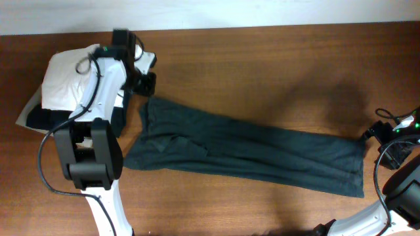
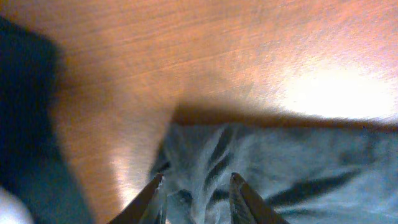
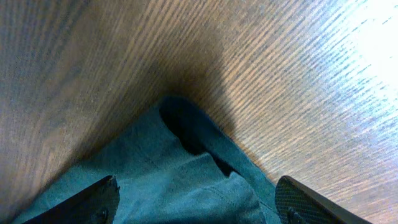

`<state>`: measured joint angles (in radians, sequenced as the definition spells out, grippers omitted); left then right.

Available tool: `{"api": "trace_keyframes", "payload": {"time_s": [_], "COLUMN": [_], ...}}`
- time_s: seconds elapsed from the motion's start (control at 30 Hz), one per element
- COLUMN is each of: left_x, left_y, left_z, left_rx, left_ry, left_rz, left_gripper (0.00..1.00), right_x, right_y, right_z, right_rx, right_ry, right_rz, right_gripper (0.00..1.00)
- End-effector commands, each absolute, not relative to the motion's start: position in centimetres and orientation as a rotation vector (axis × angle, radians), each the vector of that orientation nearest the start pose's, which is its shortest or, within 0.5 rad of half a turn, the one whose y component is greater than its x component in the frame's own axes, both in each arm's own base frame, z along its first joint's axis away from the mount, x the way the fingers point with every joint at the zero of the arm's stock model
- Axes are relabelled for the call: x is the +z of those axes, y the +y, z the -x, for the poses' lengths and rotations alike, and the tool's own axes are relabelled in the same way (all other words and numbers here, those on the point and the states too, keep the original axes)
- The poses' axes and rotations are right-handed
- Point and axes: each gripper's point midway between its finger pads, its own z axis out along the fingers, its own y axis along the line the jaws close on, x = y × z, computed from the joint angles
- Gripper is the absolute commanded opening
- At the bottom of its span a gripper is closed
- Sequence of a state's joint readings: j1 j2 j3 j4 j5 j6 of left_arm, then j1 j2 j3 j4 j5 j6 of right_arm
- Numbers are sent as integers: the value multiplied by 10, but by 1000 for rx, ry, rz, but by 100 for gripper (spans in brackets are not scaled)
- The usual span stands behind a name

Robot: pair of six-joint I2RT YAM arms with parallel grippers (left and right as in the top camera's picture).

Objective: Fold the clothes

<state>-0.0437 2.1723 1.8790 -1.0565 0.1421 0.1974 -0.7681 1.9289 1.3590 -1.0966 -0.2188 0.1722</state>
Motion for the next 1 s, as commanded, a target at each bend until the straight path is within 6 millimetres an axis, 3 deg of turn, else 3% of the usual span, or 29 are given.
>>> {"api": "trace_keyframes", "payload": {"time_s": [0.0, 0.07, 0.13, 0.17, 0.23, 0.3, 0.37, 0.4, 0.47, 0.53, 0.6, 0.73, 0.8, 0.83, 0.9, 0.97], "left_x": [119, 110, 86, 69, 38, 13, -7, -15, -22, -22, -20, -6, 11, 30, 54, 77], "left_y": [-60, -81, -94, -101, -113, -116, -113, -113, -113, -115, -122, -137, -150, -153, -151, -139], "left_z": [-462, -437, -418, -408, -394, -389, -384, -383, -386, -395, -413, -458, -480, -497, -507, -515], "left_rx": [-258, -378, -401, -408, -411, -383, -343, -342, -340, -339, -363, -405, -473, -472, -466, -415], "left_ry": [2898, 2978, 3052, 3082, 3104, 3099, 3103, 3093, 3073, 3035, 2955, 2776, 2670, 2616, 2604, 2619], "left_rz": [-409, -449, -497, -524, -577, -594, -563, -563, -563, -562, -561, -458, -474, -466, -458, -430], "left_gripper": [34, 27, 6, 1, 1, 1, 1, 1, 1, 0, 1, 0, 0, 3, 7, 11], "right_x": [36, 31, 31, 32, 38, 44, 39, 31, 11, -10, -25, -28, -11, 7, 36, 57], "right_y": [-203, -197, -195, -191, -177, -157, -138, -135, -141, -144, -151, -166, -161, -152, -148, -162], "right_z": [-248, -246, -249, -253, -267, -263, -254, -253, -239, -234, -243, -275, -318, -339, -356, -355], "right_rx": [291, 318, 346, 397, 572, 694, 726, 702, 549, 468, 436, 469, 703, 862, 1012, 1019], "right_ry": [2845, 2848, 2836, 2824, 2798, 2813, 2878, 2884, 2884, 2817, 2721, 2546, 2423, 2373, 2307, 2293], "right_rz": [-1457, -1473, -1467, -1455, -1337, -1372, -1376, -1402, -1546, -1659, -1686, -1665, -1475, -1295, -1111, -1063], "right_gripper": [85, 85, 84, 84, 74, 49, 45, 45, 35, 19, 9, 7, 11, 25, 47, 51]}}
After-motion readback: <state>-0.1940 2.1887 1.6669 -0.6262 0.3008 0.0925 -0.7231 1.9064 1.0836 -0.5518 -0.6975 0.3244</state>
